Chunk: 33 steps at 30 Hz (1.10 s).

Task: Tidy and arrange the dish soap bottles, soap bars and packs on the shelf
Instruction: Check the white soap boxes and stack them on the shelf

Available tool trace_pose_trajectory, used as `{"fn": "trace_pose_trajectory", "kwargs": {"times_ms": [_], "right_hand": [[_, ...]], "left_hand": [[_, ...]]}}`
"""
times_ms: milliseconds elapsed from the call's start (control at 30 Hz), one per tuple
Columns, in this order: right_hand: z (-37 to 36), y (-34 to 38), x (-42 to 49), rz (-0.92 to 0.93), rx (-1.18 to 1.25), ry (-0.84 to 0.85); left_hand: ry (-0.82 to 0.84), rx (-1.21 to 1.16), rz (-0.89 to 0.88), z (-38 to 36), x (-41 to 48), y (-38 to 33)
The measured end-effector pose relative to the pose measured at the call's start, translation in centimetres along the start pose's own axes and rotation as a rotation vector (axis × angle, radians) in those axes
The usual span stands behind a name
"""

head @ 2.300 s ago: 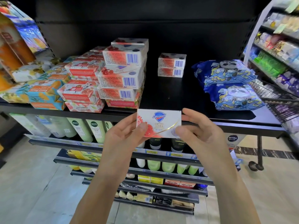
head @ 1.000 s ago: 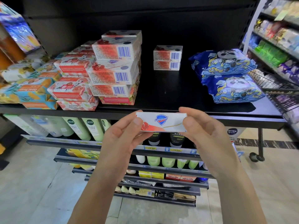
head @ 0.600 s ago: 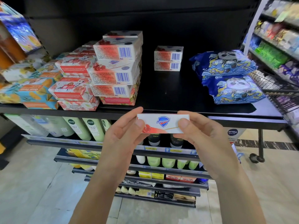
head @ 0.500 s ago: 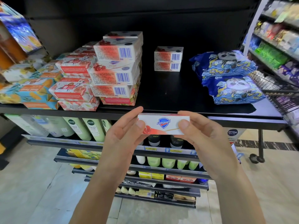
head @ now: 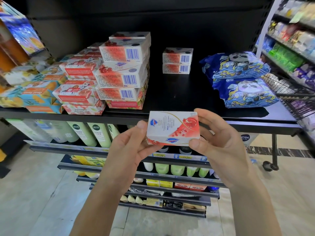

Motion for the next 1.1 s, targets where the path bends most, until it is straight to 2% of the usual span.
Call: {"fn": "trace_pose_trajectory", "kwargs": {"times_ms": [300,500,733,1100], "right_hand": [[-0.25,-0.19,-0.23,-0.04,0.038,0.045],[-0.02,-0.33,-0.31,-0.128,-0.01,-0.121],[-0.44,-0.2,-0.56,-0.173,-0.082,-0.187],[-0.56,0.28,-0.59,-0.046,-0.047,-0.109]], "left_hand": [[0.011,-0.015,-0.01,0.09,-0.39,0.01],[-0.014,-0.039,-0.032,0.29,-0.6,-0.15],[-0.007,-0.035,-0.041,0.16,-0.85,-0.12],[0.009,0.035,-0.044,0.4,-0.62,0.37]]}}
Point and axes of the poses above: each hand's wrist, its own x-axis towards the middle knuckle, its own z-axis out of the back of the hand, y = z × x, the point moved 5 cm from there along x, towards the middle knuckle, and after that the axes turned 1 degree about -z, right-handed, at the moved point
